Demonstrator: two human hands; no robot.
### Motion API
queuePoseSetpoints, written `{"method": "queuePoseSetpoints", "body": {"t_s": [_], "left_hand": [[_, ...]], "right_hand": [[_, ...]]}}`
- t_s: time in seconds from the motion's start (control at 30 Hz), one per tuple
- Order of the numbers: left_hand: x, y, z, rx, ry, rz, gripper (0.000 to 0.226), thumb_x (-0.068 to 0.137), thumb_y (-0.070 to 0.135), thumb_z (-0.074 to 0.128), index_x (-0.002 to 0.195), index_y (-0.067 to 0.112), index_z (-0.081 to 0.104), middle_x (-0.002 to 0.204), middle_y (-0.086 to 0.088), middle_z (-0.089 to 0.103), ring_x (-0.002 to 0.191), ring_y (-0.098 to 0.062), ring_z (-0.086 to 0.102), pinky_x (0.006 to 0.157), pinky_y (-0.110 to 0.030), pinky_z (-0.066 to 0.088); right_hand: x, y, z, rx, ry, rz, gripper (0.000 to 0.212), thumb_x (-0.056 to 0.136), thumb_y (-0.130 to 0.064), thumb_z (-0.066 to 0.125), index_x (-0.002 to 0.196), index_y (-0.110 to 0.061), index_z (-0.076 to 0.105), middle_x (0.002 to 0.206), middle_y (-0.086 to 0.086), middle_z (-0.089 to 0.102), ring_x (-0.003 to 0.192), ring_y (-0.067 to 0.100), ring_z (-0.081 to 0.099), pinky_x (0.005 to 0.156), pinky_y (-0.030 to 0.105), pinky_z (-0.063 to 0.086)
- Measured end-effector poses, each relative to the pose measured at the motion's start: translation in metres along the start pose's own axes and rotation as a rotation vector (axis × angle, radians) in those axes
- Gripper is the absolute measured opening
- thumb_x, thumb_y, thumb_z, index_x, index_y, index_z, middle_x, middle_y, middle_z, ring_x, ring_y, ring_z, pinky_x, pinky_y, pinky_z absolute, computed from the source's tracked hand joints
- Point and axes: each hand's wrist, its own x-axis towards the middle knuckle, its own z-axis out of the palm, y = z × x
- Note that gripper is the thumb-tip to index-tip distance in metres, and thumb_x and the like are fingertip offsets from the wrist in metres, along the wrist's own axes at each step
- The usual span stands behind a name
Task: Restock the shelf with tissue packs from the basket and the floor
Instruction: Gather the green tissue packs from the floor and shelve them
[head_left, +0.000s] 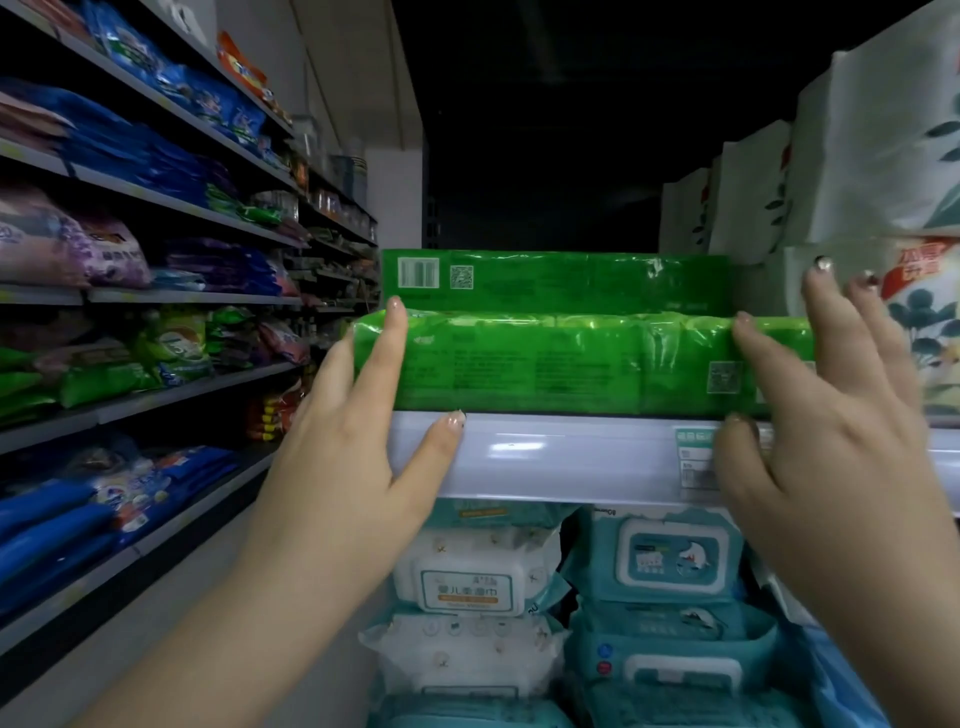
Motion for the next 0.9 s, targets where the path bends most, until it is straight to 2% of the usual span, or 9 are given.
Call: {"method": "queuePoseSetpoints", "body": {"t_s": [0.1, 0.17, 0.27, 0.33, 0.37, 0.4, 0.63, 0.77, 0.9], "left_hand": [[-0.010, -0.009, -0.002, 0.090, -0.012, 0.030, 0.065, 0.070, 0.077, 0.011, 0.120, 0.066, -0.029, 0.139, 0.029, -0.028, 0.132, 0.005, -0.019, 0.104, -0.026, 0.000], [-0.024, -0.018, -0.003, 0.151, -0.017, 0.030, 0.068, 0.069, 0.075, 0.008, 0.126, 0.063, -0.027, 0.141, 0.025, -0.036, 0.126, 0.010, -0.028, 0.100, -0.026, -0.008], [-0.051, -0.045, -0.004, 0.336, -0.049, 0.033, 0.070, 0.085, 0.066, 0.019, 0.147, 0.038, 0.004, 0.157, 0.000, -0.001, 0.138, -0.010, -0.005, 0.095, -0.033, -0.006], [-0.076, -0.075, -0.003, 0.431, -0.060, -0.012, 0.069, 0.088, 0.061, 0.023, 0.148, 0.028, 0.015, 0.155, -0.008, 0.013, 0.139, -0.024, 0.009, 0.114, -0.042, 0.011], [-0.091, -0.093, -0.003, 0.463, -0.067, -0.041, 0.068, 0.089, 0.061, 0.022, 0.148, 0.028, 0.015, 0.154, -0.009, 0.015, 0.139, -0.027, 0.011, 0.113, -0.047, 0.018], [-0.108, -0.111, -0.004, 0.497, -0.076, -0.076, 0.067, 0.089, 0.061, 0.018, 0.148, 0.030, 0.012, 0.154, -0.010, 0.015, 0.139, -0.029, 0.012, 0.112, -0.045, 0.009], [-0.252, -0.228, -0.020, 0.694, -0.235, -0.418, 0.068, 0.090, 0.058, 0.006, 0.149, 0.025, -0.001, 0.148, -0.012, 0.025, 0.131, -0.035, 0.025, 0.111, -0.042, -0.001], [-0.335, -0.269, -0.027, 0.737, -0.275, -0.521, 0.081, 0.080, 0.049, 0.034, 0.149, 0.024, -0.003, 0.145, -0.013, 0.028, 0.129, -0.037, 0.029, 0.114, -0.041, -0.008], [-0.411, -0.299, -0.033, 0.802, -0.375, -0.634, 0.078, 0.074, 0.043, 0.038, 0.144, 0.018, 0.017, 0.141, -0.020, 0.042, 0.127, -0.039, 0.033, 0.108, -0.051, 0.014]], "right_hand": [[-0.007, -0.019, 0.008, 0.055, 0.038, -0.041, 0.058, 0.071, -0.011, 0.050, 0.129, -0.007, 0.052, 0.149, 0.026, 0.024, 0.135, 0.033, 0.010, 0.106, 0.064, 0.016], [-0.016, -0.039, 0.018, 0.101, 0.053, -0.142, 0.057, 0.073, -0.010, 0.051, 0.130, -0.008, 0.052, 0.149, 0.025, 0.023, 0.137, 0.035, 0.009, 0.107, 0.065, 0.017], [-0.042, -0.080, 0.038, 0.205, 0.023, -0.317, 0.054, 0.076, -0.014, 0.042, 0.130, -0.014, 0.048, 0.149, 0.019, 0.023, 0.140, 0.037, 0.008, 0.110, 0.058, 0.012], [-0.063, -0.113, 0.052, 0.274, -0.042, -0.405, 0.055, 0.075, -0.018, 0.037, 0.130, -0.018, 0.045, 0.148, 0.013, 0.022, 0.140, 0.034, 0.008, 0.112, 0.052, 0.005], [-0.075, -0.129, 0.059, 0.301, -0.073, -0.443, 0.057, 0.073, -0.020, 0.038, 0.129, -0.019, 0.046, 0.148, 0.012, 0.023, 0.140, 0.033, 0.008, 0.112, 0.051, 0.004], [-0.089, -0.146, 0.067, 0.333, -0.106, -0.477, 0.058, 0.070, -0.021, 0.040, 0.127, -0.019, 0.048, 0.147, 0.011, 0.024, 0.139, 0.032, 0.010, 0.112, 0.051, 0.004], [-0.197, -0.246, 0.113, 0.480, -0.424, -0.639, 0.062, 0.063, -0.024, 0.038, 0.121, -0.018, 0.058, 0.142, 0.013, 0.030, 0.133, 0.035, 0.023, 0.104, 0.056, 0.010], [-0.259, -0.286, 0.133, 0.439, -0.614, -0.735, 0.059, 0.057, -0.019, 0.065, 0.117, -0.019, 0.064, 0.139, 0.015, 0.045, 0.131, 0.032, 0.028, 0.105, 0.064, 0.015], [-0.308, -0.314, 0.145, 0.484, -0.779, -0.808, 0.078, 0.040, -0.021, 0.083, 0.116, -0.017, 0.065, 0.136, 0.015, 0.051, 0.130, 0.031, 0.029, 0.106, 0.063, 0.015]]}}
